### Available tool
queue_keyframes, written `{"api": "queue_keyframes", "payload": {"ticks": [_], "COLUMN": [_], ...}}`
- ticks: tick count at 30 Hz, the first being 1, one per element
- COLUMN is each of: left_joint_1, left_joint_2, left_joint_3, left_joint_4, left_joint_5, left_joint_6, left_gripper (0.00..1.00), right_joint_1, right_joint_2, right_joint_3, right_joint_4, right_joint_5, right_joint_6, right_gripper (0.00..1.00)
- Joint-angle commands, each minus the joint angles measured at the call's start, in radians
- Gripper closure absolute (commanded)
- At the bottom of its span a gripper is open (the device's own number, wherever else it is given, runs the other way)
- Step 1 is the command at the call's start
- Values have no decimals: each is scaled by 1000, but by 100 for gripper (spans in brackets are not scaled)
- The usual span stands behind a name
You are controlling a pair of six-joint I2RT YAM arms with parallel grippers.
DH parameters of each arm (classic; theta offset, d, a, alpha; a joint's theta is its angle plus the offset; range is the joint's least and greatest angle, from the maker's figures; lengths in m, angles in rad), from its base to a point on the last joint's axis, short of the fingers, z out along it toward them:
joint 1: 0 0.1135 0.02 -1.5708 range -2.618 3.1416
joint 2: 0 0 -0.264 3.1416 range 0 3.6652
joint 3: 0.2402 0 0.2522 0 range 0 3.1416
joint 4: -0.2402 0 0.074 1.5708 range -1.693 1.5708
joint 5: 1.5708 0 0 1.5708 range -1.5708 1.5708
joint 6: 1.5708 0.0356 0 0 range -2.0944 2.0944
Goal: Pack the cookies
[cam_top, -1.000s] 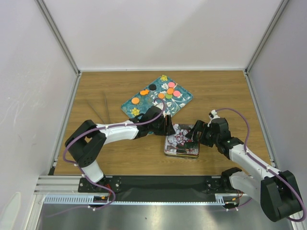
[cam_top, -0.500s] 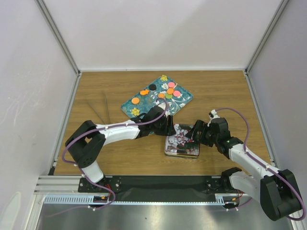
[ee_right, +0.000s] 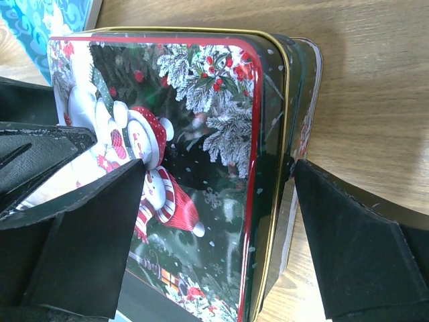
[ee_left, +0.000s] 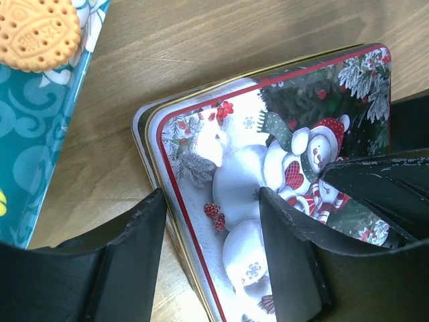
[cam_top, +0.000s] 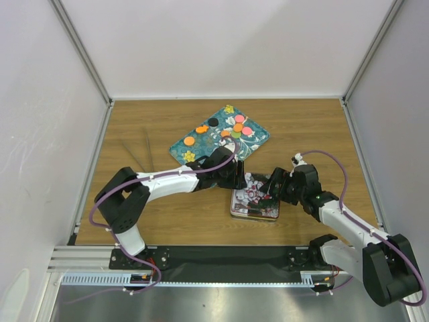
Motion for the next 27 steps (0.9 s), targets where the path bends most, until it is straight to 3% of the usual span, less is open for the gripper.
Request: {"api": "queue_keyframes", "payload": {"ticks": [1, 9, 22, 27], "left_joint_1": [-57, -55, -20, -17], "left_joint_2": [46, 42, -97, -103], "left_joint_3": [37, 2, -54, -52], "left_joint_4": [29, 53, 86, 83], "left_joint_5": [81, 67, 67, 72], "left_joint_6": [26, 13, 34, 37], "left_gripper": [40, 40, 28, 28], "right_joint_1": [16, 15, -4, -8], "right_joint_2": [13, 21, 16, 13], "right_joint_3": [43, 26, 5, 5], "right_joint_4": [132, 153, 153, 135], "right_joint_5": [-63, -74, -75, -75], "right_joint_6": [21, 27, 26, 18], "right_gripper": [4, 14, 15, 9]}}
